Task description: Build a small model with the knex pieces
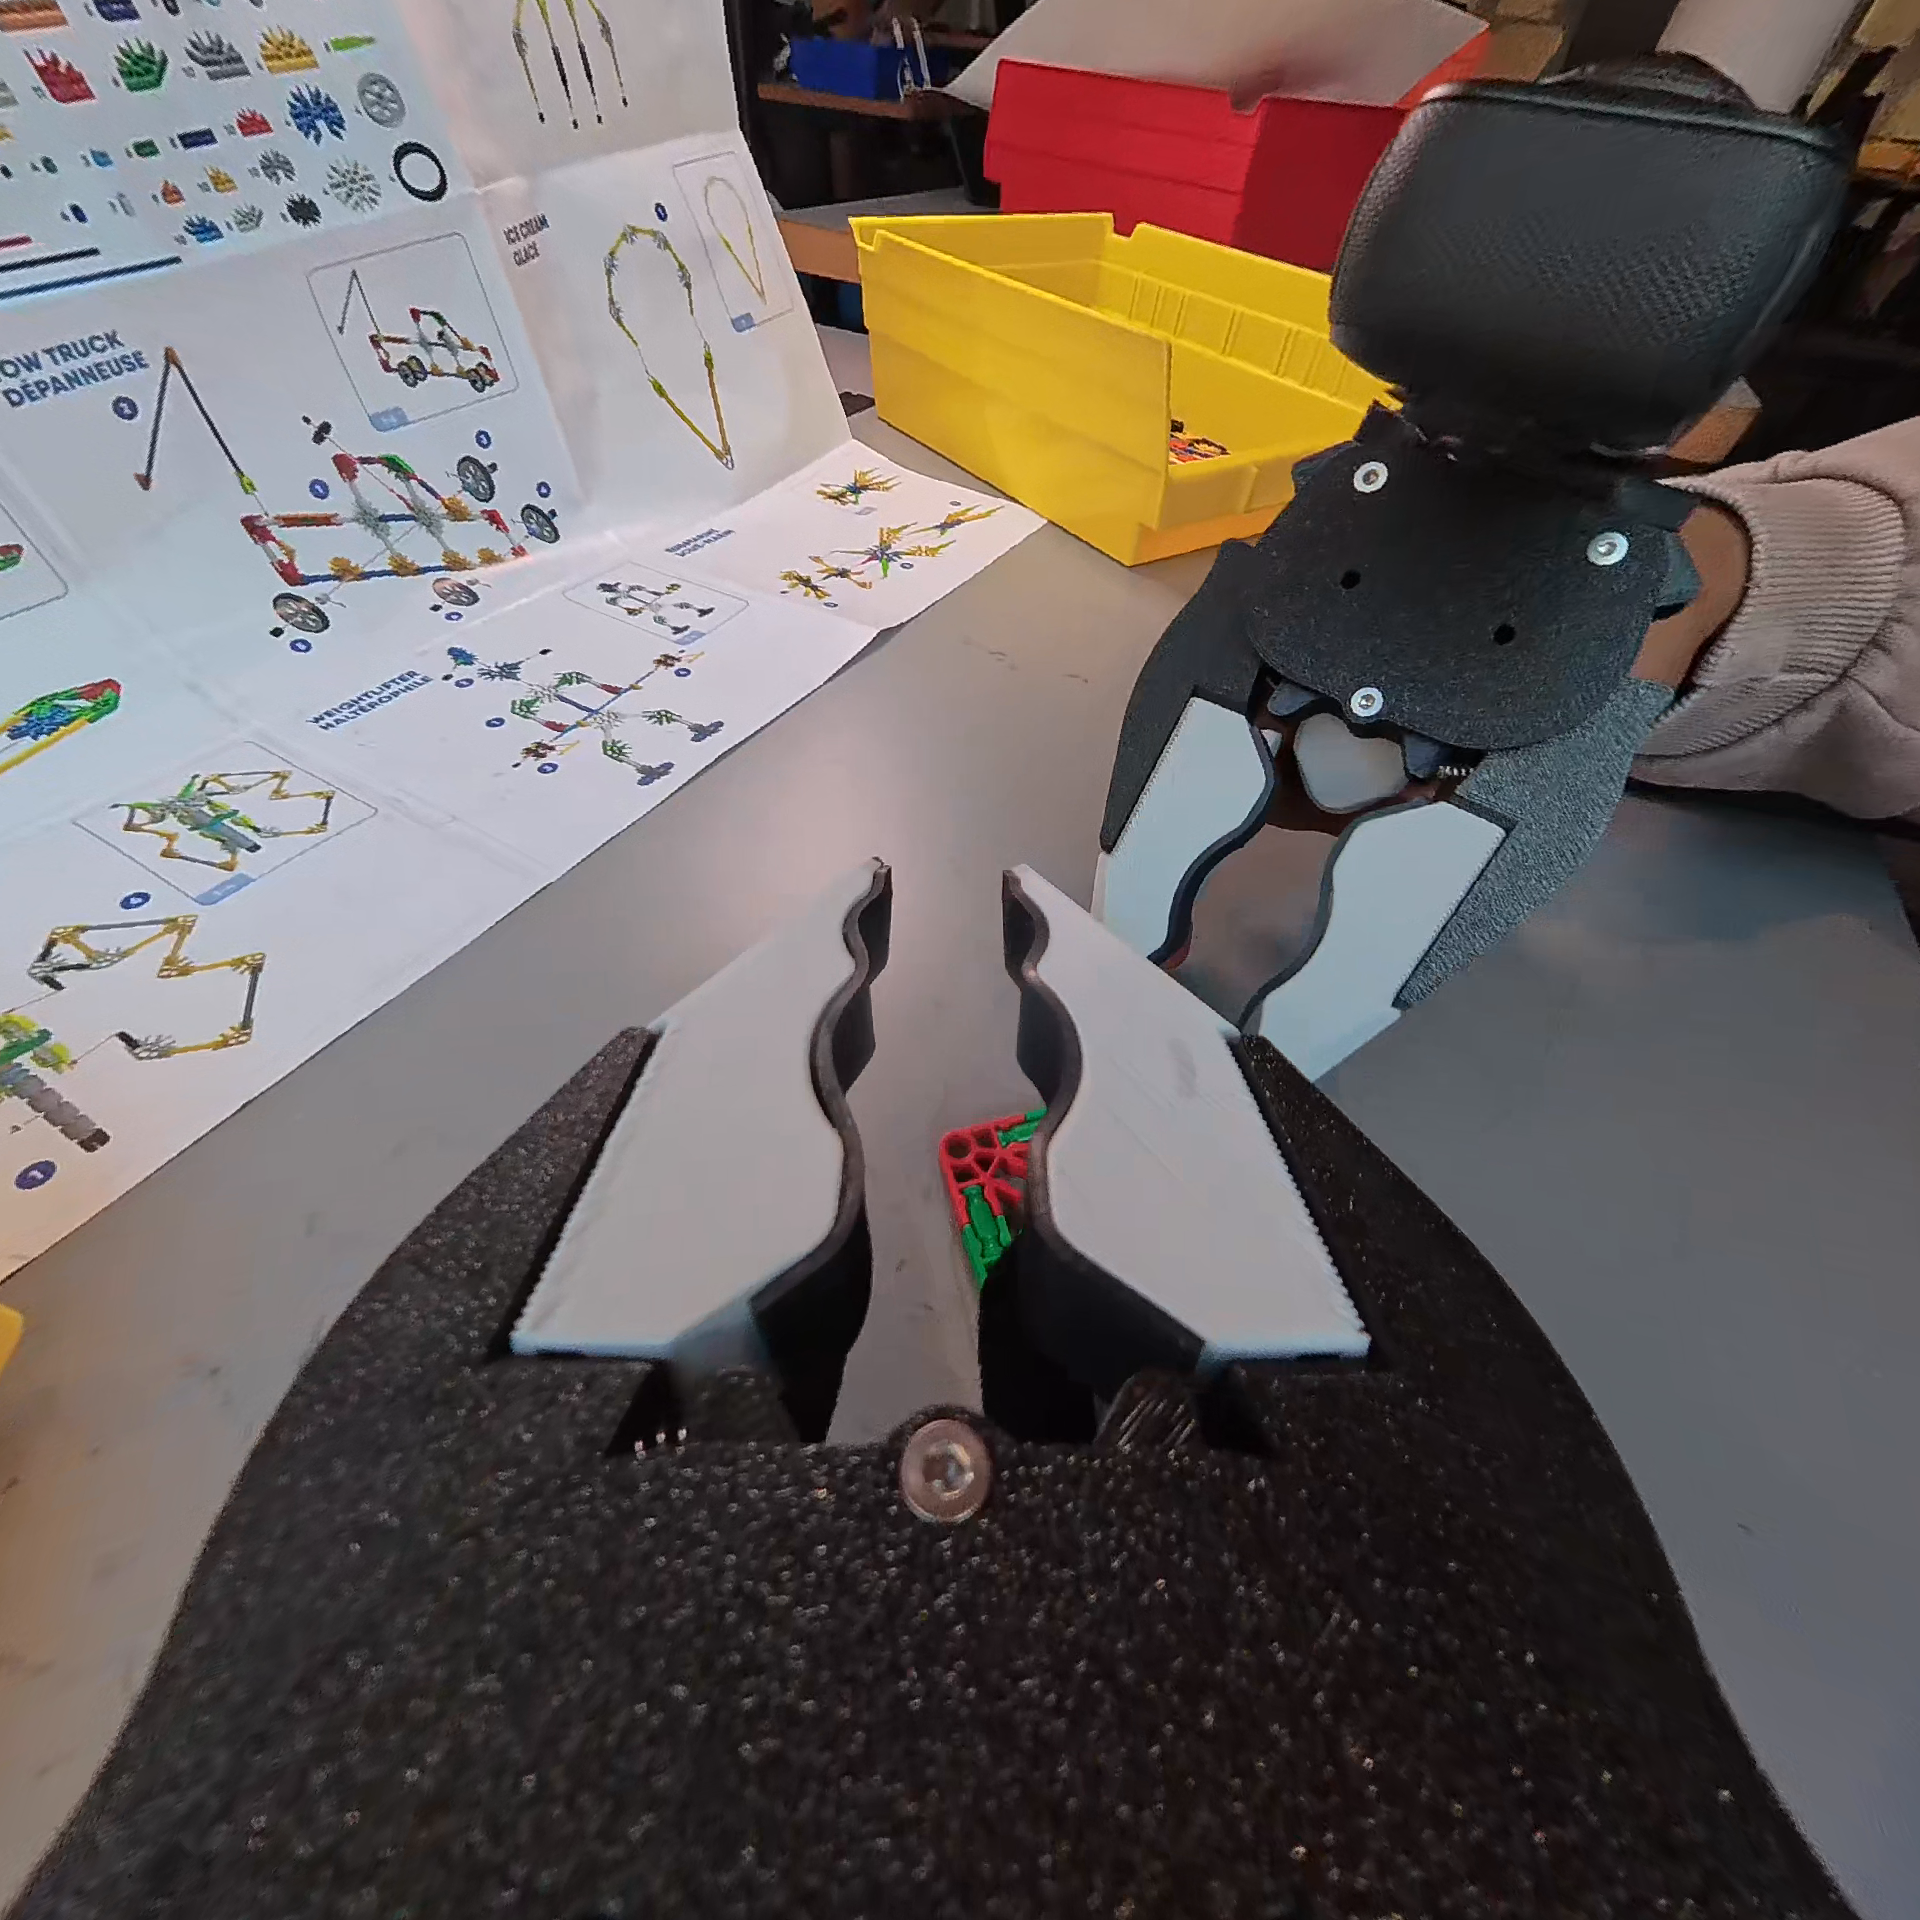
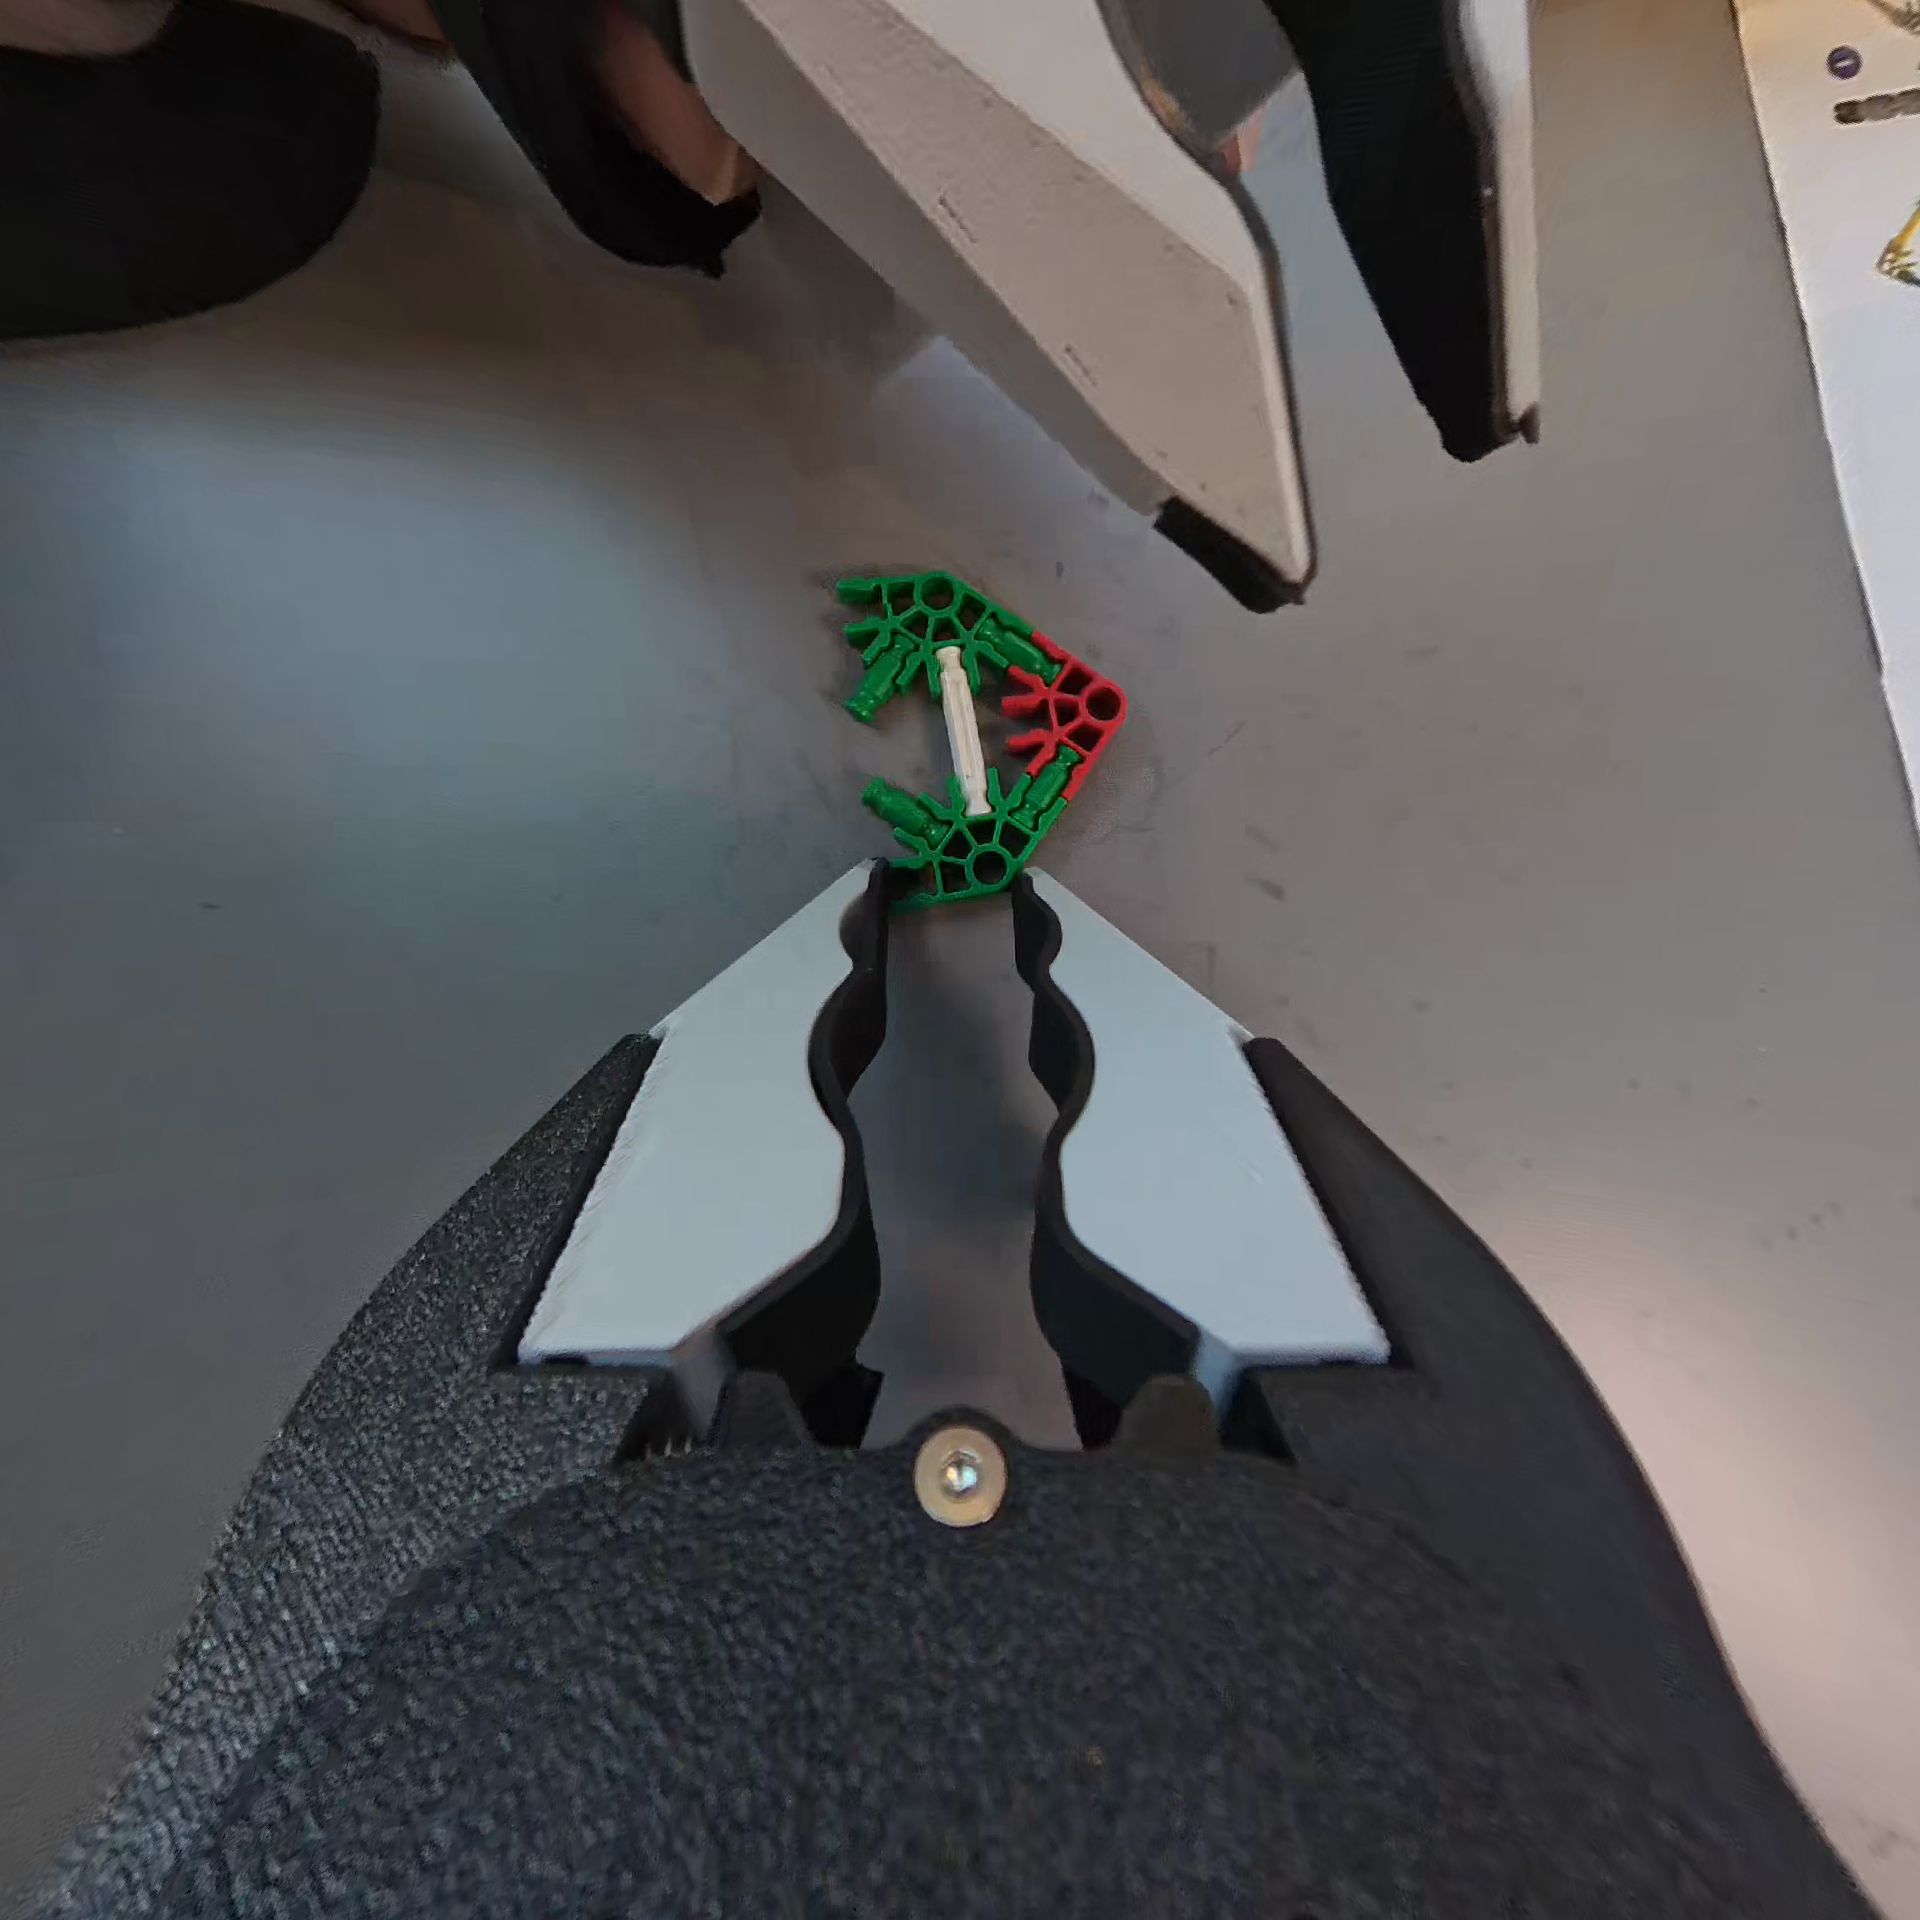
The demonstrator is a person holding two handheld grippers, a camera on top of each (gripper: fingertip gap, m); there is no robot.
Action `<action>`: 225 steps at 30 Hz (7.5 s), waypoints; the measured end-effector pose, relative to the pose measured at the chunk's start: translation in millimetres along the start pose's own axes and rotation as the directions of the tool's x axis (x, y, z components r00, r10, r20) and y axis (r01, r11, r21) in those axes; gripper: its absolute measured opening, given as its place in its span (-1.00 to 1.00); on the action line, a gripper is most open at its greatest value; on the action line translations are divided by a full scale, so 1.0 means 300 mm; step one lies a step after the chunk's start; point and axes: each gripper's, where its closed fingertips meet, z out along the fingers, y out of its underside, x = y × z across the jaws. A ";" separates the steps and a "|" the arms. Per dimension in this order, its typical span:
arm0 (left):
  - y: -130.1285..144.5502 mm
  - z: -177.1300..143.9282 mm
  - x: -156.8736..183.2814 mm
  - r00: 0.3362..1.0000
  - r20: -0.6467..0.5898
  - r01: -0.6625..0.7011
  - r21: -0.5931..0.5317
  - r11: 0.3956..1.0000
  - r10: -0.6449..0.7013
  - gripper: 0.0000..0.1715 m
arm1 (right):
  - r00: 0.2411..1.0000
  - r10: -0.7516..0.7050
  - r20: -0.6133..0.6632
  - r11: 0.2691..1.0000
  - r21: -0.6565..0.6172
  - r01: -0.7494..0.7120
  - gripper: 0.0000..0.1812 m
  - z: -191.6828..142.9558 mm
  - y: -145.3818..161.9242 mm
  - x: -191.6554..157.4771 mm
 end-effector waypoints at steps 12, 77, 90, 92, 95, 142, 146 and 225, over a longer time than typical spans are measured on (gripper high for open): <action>0.010 -0.027 0.137 0.967 -0.218 -0.136 -0.006 0.991 0.132 -0.36 | 0.927 0.270 0.259 0.889 0.302 -0.343 -0.79 -0.220 -0.015 0.092; 0.018 0.044 0.158 0.947 -0.218 0.219 -0.104 0.970 -0.237 -0.95 | 0.952 0.171 0.255 0.796 0.533 -0.286 -0.94 -0.252 -0.113 0.072; -0.005 0.096 0.058 0.974 0.081 0.215 -0.035 0.976 -0.211 -0.93 | 0.819 -0.075 -0.569 0.877 0.353 0.326 -0.94 -0.269 -0.133 0.162; -0.003 0.099 0.054 0.965 0.095 0.249 -0.027 0.968 -0.246 -0.93 | 0.775 -0.102 -0.624 0.881 0.305 0.361 -0.94 -0.266 -0.131 0.166; -0.003 0.098 0.044 0.948 0.106 0.302 -0.007 0.953 -0.300 -0.93 | 0.701 -0.153 -0.696 0.876 0.232 0.422 -0.94 -0.263 -0.135 0.170; 0.052 0.259 -0.091 0.929 0.342 0.209 -0.171 0.963 -0.141 -1.00 | 0.859 0.306 -0.410 0.902 0.413 -0.124 -0.96 -0.245 0.001 0.346; -0.004 0.199 -0.095 0.940 0.311 0.187 -0.119 0.975 -0.142 -1.00 | 0.867 0.321 -0.380 0.883 0.453 -0.128 -0.96 -0.340 0.027 0.344; -0.106 -0.703 -0.864 0.774 0.632 0.235 -0.330 0.914 0.029 -0.69 | 0.897 0.224 -0.382 0.808 0.587 0.048 -0.42 -0.450 0.026 0.380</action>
